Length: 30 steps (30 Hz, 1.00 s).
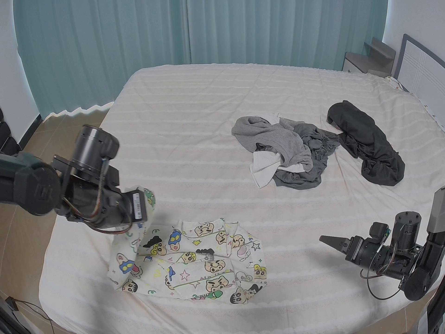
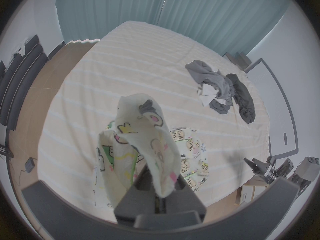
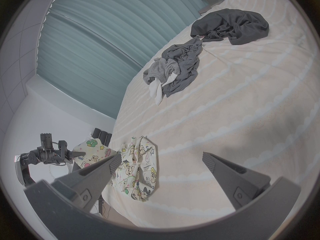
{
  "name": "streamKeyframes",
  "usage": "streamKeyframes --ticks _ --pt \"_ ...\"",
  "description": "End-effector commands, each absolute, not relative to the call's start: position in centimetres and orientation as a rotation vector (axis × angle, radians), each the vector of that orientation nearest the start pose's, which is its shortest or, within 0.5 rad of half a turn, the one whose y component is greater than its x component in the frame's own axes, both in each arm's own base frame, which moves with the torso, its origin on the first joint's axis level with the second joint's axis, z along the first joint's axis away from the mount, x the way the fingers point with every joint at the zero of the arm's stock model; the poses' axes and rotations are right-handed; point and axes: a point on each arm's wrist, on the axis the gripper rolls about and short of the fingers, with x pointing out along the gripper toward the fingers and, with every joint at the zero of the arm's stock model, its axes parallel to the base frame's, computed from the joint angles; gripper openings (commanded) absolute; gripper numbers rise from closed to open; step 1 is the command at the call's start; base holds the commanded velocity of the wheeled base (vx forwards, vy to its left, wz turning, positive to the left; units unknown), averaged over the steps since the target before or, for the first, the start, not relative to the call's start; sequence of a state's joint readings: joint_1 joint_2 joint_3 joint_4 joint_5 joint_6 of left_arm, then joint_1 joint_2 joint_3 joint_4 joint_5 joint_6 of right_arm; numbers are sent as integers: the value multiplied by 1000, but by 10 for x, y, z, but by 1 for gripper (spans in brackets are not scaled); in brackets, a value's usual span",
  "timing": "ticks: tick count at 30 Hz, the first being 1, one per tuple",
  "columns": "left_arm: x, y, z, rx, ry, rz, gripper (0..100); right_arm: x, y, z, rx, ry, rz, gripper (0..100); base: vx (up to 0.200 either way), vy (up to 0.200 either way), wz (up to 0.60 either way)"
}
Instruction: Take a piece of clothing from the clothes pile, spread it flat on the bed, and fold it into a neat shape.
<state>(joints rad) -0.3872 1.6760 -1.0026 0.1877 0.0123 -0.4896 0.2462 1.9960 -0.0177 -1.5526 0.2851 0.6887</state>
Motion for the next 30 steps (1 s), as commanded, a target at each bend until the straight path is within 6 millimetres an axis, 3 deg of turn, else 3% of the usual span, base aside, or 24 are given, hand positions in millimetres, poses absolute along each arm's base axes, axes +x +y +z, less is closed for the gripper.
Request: streamKeyframes --ticks 1,11,25,26,30 --pt "264 -161 144 -267 923 -178 0 205 58 41 670 598 353 100 0 0 0" --pt "264 -205 136 -345 923 -242 0 205 59 41 666 597 358 100 0 0 0" --pt "270 -226 135 -492 853 -283 0 204 59 41 664 597 360 100 0 0 0" --pt "269 -227 135 -497 858 -288 100 205 59 41 664 598 359 100 0 0 0" --pt "267 -230 135 -502 867 -309 100 204 59 41 664 597 361 100 0 0 0"
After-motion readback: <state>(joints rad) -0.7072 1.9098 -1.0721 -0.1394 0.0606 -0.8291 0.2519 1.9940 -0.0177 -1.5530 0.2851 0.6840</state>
